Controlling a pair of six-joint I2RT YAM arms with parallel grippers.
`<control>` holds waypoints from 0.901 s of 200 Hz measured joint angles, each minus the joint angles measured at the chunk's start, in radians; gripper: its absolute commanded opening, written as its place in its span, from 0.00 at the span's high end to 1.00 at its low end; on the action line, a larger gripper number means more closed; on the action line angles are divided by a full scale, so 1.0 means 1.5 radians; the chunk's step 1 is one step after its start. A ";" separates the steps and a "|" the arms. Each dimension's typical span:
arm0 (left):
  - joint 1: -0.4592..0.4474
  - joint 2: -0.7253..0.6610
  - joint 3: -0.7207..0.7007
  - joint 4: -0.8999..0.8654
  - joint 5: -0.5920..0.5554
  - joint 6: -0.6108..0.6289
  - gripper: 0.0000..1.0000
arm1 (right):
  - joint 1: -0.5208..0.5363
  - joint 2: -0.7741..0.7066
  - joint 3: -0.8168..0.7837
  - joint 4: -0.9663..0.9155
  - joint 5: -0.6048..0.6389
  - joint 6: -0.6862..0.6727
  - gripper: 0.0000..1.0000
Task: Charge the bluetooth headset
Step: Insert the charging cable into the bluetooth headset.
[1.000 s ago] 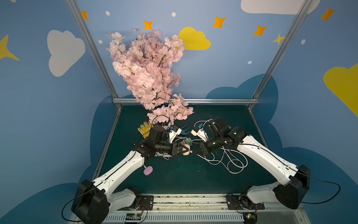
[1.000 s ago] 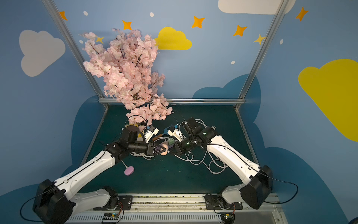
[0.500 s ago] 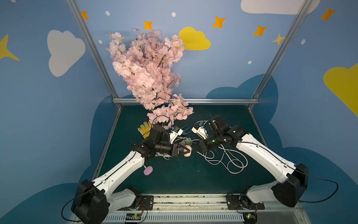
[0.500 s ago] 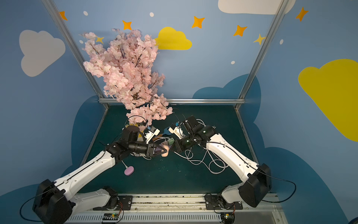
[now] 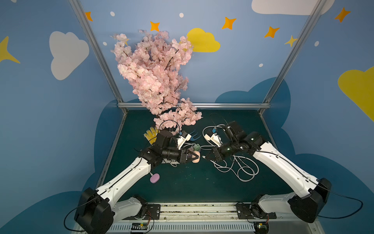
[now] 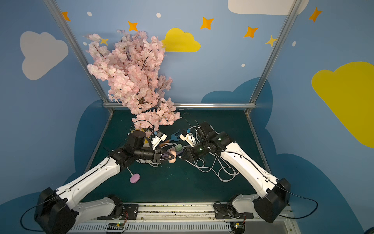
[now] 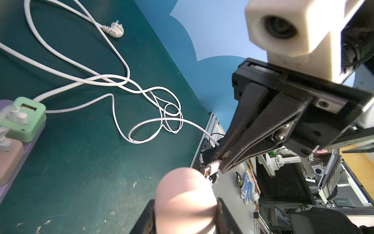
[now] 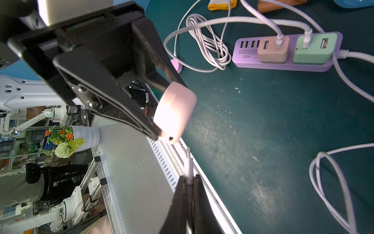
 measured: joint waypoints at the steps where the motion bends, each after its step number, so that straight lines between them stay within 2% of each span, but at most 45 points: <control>1: 0.000 0.000 0.000 0.000 0.000 0.000 0.97 | 0.000 0.000 0.000 0.000 0.000 0.000 1.00; 180: 0.001 0.013 0.008 -0.001 0.000 0.000 0.97 | 0.019 0.023 0.014 0.013 -0.013 0.003 1.00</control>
